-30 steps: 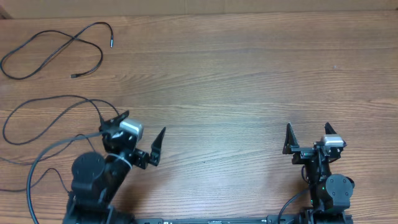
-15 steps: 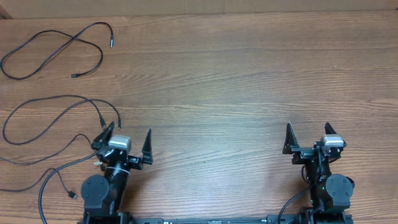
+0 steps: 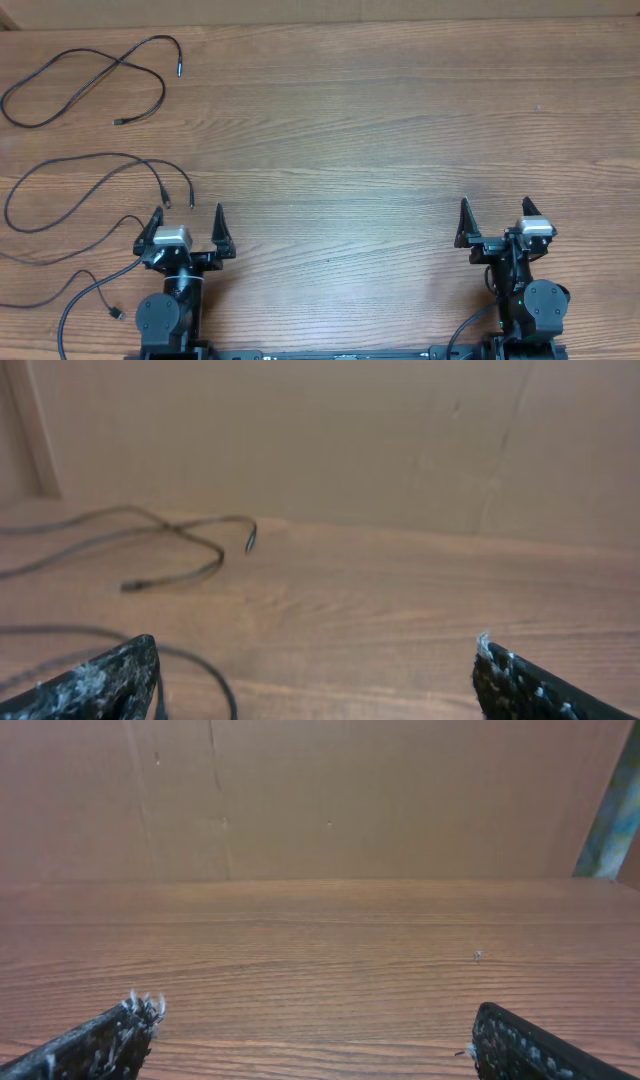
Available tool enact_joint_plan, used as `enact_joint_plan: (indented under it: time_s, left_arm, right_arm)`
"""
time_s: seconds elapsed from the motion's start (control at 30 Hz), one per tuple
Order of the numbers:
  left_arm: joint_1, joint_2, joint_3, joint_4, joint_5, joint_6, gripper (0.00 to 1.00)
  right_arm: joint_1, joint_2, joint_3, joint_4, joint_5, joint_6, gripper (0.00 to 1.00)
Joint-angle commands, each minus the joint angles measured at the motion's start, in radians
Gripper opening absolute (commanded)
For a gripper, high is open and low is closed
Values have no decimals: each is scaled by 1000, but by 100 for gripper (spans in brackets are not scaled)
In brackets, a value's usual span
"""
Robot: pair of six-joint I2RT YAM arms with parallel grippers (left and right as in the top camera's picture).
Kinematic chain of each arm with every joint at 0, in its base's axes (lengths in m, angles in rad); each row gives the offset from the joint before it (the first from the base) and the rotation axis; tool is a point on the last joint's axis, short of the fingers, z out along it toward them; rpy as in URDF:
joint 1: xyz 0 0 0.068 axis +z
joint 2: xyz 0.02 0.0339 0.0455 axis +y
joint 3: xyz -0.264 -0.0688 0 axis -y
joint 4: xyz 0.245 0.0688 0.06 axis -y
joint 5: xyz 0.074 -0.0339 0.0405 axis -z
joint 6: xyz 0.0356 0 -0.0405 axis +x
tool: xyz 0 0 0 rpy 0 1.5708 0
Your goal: Untangle cables
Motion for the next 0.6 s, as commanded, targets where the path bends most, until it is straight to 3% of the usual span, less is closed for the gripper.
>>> enact_joint_plan:
  time_s: [0.0,0.57]
  left_arm:
    - [0,-13,-20,-36,-57,-19,100]
    - [-15,-13,-20,-43,-79,41,99]
  right_arm:
    - [5,-11,-11,7,9,-1,100]
    - [5,-11,-11,6,9,-1,100]
